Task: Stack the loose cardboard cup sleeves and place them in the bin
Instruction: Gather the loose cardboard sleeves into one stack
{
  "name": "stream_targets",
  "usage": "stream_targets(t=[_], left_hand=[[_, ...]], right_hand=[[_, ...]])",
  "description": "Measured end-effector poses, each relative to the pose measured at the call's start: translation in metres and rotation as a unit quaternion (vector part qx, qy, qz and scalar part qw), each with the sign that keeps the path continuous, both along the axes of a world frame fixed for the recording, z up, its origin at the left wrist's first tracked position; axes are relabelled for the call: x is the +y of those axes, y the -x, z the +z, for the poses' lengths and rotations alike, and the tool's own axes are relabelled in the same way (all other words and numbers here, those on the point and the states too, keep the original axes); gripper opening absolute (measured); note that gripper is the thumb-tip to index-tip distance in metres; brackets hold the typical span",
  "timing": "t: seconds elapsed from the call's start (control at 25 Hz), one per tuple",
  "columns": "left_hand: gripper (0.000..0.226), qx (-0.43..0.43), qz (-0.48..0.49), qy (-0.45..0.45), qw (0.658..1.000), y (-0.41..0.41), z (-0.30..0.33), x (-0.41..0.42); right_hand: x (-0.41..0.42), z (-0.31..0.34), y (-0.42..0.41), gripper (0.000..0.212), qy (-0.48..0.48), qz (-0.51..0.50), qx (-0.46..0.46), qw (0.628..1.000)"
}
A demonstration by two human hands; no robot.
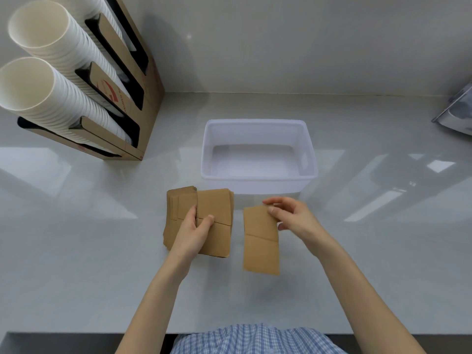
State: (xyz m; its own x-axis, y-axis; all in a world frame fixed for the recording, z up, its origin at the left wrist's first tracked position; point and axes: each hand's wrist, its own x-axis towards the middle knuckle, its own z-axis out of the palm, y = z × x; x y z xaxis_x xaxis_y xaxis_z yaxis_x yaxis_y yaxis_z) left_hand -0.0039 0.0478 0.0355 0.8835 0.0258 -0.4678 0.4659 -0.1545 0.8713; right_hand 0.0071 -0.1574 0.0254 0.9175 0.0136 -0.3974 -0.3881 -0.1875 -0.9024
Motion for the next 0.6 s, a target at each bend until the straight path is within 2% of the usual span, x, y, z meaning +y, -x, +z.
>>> stream_targets(t=[0.08,0.2,0.4,0.6], left_hand=[[0.028,0.003,-0.012,0.003,1.000,0.001,0.001,-0.005],[0.022,0.014,-0.030,0.013,0.999,0.004,0.001,-0.014],[0.021,0.042,-0.049,0.031,0.997,0.005,0.003,-0.026],[0.012,0.055,-0.060,0.052,0.995,0.008,0.004,-0.033]], right_hand=[[-0.006,0.010,-0.002,0.019,-0.062,-0.038,-0.005,0.997],[-0.004,0.019,-0.006,0.017,-0.082,-0.063,-0.021,0.994],[0.016,0.018,-0.008,0.019,-0.034,-0.060,-0.047,0.997],[0.031,0.012,-0.007,0.016,0.074,-0.059,-0.081,0.992]])
